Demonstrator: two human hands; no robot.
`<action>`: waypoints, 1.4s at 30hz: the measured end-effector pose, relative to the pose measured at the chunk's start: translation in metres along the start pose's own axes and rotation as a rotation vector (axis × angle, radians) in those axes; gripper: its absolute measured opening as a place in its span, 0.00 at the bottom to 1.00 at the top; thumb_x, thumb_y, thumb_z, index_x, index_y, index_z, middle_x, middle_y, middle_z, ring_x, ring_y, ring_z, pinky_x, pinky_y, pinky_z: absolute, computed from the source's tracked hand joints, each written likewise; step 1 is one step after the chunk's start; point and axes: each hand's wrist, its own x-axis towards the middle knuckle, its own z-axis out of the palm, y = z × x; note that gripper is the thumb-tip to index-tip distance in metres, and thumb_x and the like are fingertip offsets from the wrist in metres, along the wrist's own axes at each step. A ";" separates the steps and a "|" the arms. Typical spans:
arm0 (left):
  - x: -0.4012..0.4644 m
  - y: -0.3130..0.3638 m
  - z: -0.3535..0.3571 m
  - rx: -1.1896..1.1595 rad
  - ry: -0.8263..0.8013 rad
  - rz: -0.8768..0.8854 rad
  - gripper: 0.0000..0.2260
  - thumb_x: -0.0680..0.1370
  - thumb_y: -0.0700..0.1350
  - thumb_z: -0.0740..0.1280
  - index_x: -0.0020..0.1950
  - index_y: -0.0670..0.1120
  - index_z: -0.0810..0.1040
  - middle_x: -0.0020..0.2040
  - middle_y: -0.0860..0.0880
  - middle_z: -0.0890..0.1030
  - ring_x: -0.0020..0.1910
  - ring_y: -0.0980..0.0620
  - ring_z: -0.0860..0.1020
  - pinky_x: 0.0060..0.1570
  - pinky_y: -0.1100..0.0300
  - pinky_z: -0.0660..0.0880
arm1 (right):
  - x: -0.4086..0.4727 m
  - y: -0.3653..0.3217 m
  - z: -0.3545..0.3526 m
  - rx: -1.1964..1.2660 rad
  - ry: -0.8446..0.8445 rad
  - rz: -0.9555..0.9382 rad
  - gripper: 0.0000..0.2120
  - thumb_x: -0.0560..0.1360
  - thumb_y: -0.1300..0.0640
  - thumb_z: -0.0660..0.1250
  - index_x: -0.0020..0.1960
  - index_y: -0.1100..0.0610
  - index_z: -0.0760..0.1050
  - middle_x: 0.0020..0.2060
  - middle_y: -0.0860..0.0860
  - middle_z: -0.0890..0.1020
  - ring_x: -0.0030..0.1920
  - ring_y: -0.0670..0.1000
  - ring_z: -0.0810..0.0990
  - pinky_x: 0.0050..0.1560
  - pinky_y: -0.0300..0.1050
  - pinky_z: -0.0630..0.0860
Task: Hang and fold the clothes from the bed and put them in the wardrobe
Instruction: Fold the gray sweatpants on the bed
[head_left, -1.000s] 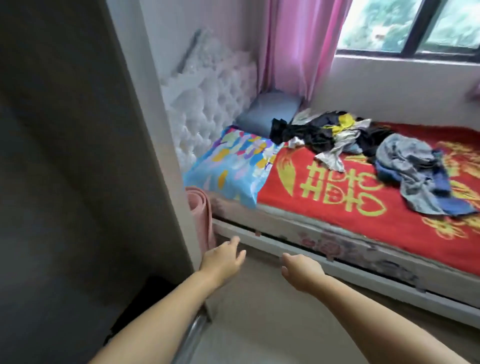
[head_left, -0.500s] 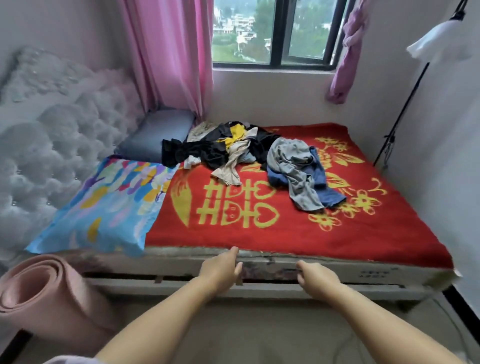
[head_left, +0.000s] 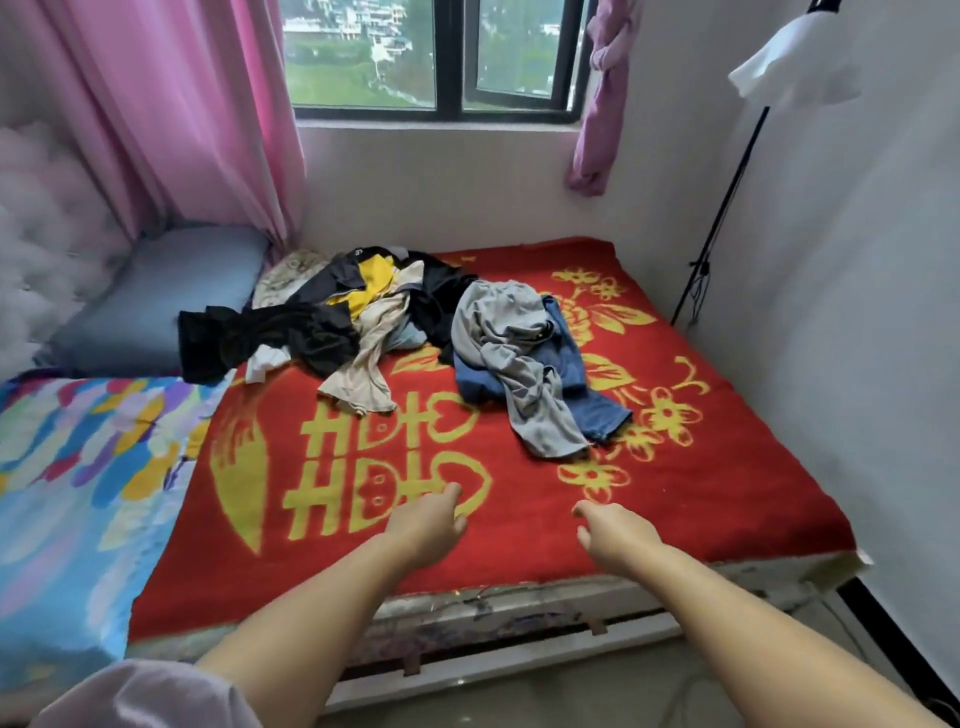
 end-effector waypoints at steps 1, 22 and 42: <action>0.021 -0.002 -0.009 0.024 -0.009 0.009 0.18 0.82 0.52 0.54 0.70 0.47 0.62 0.48 0.47 0.80 0.42 0.46 0.79 0.34 0.55 0.71 | 0.016 0.006 -0.010 0.010 0.007 0.022 0.17 0.80 0.52 0.54 0.68 0.51 0.68 0.59 0.53 0.79 0.55 0.55 0.78 0.45 0.46 0.72; 0.357 0.028 -0.030 -0.040 -0.104 -0.124 0.17 0.81 0.52 0.55 0.67 0.46 0.66 0.59 0.45 0.78 0.54 0.43 0.78 0.45 0.53 0.74 | 0.358 0.125 -0.078 0.026 -0.182 -0.028 0.14 0.79 0.55 0.54 0.61 0.54 0.72 0.52 0.53 0.80 0.50 0.56 0.79 0.41 0.46 0.72; 0.629 -0.006 0.086 -1.219 0.162 -0.560 0.24 0.81 0.51 0.61 0.74 0.46 0.60 0.69 0.44 0.70 0.64 0.47 0.72 0.66 0.47 0.70 | 0.658 0.081 0.031 0.349 -0.058 -0.092 0.11 0.80 0.56 0.56 0.59 0.59 0.72 0.55 0.59 0.80 0.56 0.60 0.77 0.56 0.55 0.73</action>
